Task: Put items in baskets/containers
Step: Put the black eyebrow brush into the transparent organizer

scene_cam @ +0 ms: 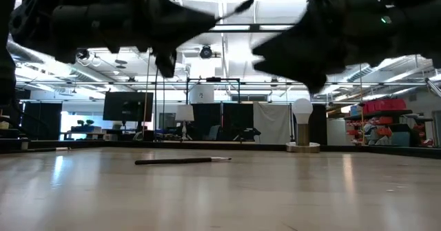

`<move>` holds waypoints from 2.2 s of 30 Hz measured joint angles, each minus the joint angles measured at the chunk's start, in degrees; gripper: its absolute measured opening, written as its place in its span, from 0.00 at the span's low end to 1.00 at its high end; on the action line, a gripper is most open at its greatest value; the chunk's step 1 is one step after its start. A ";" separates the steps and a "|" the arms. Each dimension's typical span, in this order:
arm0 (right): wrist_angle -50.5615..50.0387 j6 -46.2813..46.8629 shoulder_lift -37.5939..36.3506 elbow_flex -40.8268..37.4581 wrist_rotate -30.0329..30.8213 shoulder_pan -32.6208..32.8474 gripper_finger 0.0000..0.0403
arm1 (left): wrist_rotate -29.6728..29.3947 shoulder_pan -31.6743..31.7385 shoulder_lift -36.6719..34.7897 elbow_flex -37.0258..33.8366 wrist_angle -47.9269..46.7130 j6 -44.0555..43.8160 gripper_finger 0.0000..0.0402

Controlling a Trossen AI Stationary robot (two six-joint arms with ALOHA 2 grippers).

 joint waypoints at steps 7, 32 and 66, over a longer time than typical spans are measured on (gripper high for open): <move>8.69 -11.85 4.17 7.86 2.30 0.00 0.39 | 3.66 -0.54 0.00 2.99 0.06 2.50 0.04; 10.03 -15.62 3.47 10.19 4.75 1.36 0.05 | 2.82 -0.83 -0.02 3.35 -2.44 3.23 0.15; -150.72 103.21 -26.41 43.07 -2.95 43.37 0.02 | 1.40 -0.74 -0.07 3.35 -13.33 1.42 0.42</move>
